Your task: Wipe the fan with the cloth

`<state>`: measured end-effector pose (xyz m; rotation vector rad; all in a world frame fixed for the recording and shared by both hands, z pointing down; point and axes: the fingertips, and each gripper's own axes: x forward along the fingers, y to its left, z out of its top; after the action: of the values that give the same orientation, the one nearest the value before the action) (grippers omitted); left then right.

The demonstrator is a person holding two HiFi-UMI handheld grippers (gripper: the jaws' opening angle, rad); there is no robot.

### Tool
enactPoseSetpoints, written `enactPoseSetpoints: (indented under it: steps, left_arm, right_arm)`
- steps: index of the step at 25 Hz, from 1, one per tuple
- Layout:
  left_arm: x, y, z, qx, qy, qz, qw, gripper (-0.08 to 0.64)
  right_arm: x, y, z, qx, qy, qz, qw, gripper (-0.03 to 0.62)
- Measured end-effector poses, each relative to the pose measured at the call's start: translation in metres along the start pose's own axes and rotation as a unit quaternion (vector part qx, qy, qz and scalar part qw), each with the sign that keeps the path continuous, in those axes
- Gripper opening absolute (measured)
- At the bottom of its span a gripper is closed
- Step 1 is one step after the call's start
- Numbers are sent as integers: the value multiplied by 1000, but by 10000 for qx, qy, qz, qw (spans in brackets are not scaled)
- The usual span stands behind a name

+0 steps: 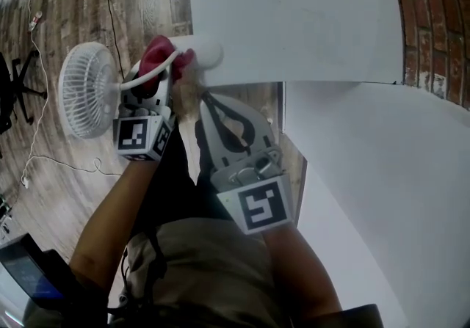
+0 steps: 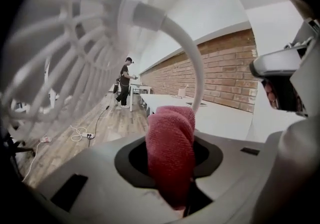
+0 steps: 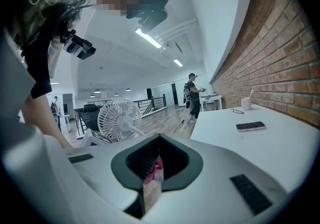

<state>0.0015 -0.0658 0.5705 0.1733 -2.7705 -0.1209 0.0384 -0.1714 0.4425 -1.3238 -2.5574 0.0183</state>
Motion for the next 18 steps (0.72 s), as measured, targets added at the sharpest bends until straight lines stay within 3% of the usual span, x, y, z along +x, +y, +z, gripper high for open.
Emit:
enactPoseSetpoints:
  steps: [6, 9, 13, 18]
  left_arm:
    - [-5, 22, -12, 116, 247, 251, 9993, 137]
    - [-10, 10, -4, 194, 60, -7, 9998, 129]
    - [-10, -5, 15, -235, -271, -174, 9992, 137]
    - [-1, 7, -7, -43, 197, 62, 9998, 140]
  right_arm:
    - [-2, 2, -1, -50, 59, -17, 10000, 0]
    - [-1, 4, -1, -2, 83, -41, 10000, 0]
    - [1, 11, 1, -1, 49, -36, 10000, 0]
    - [1, 21, -3, -18, 128, 22, 9999, 0]
